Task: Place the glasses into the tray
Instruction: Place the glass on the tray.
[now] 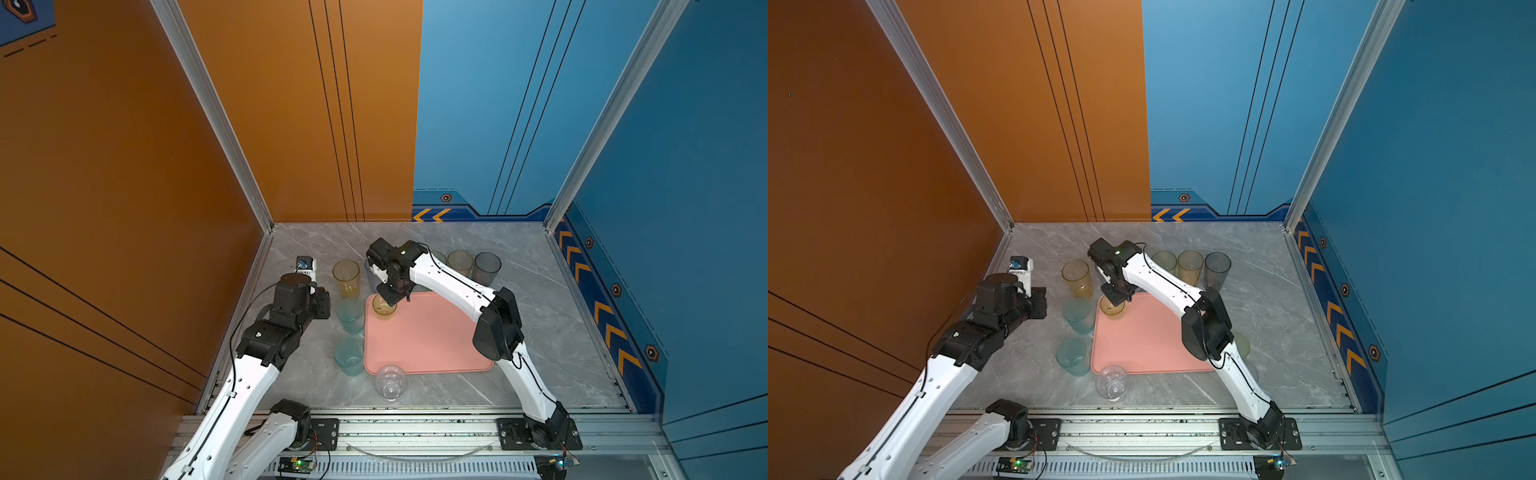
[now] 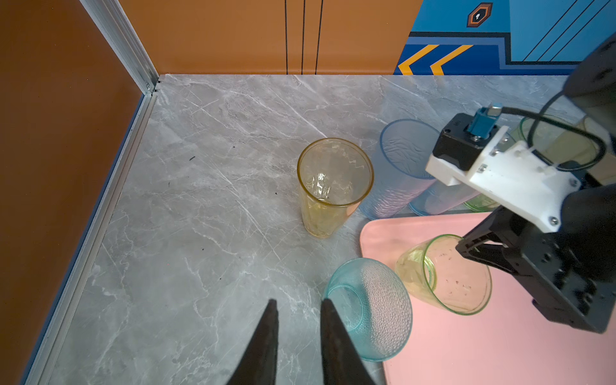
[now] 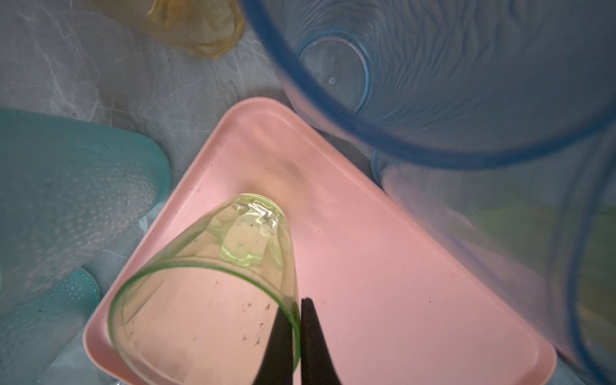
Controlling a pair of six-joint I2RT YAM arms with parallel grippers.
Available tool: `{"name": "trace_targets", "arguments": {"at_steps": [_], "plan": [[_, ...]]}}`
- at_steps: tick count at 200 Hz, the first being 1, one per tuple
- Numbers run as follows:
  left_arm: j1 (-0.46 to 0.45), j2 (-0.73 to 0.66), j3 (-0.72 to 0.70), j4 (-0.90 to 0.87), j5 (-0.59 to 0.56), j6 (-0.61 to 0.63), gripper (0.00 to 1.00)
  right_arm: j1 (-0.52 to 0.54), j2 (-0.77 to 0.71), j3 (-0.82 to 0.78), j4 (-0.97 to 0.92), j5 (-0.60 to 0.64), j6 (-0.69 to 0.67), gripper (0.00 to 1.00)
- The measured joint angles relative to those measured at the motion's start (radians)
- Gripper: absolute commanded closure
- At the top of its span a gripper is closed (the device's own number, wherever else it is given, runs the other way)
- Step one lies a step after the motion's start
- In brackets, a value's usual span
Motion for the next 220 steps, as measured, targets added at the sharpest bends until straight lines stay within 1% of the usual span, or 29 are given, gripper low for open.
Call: {"name": "trace_targets", "arguments": {"at_steps": [90,154,196,220], "plan": [[0.009,0.006,0.000,0.000,0.012,0.000,0.76,-0.002,0.067,0.092,-0.009,-0.001,-0.006,1.00],[0.016,0.006,0.000,0.000,0.019,0.000,0.76,-0.002,0.088,0.099,-0.009,-0.004,-0.006,1.00],[0.016,0.006,0.000,0.000,0.027,0.000,0.76,-0.002,0.089,0.113,-0.009,-0.004,-0.006,0.94],[0.016,0.006,0.000,0.000,0.027,0.000,0.76,-0.002,0.092,0.121,-0.010,-0.005,-0.006,0.93]]}}
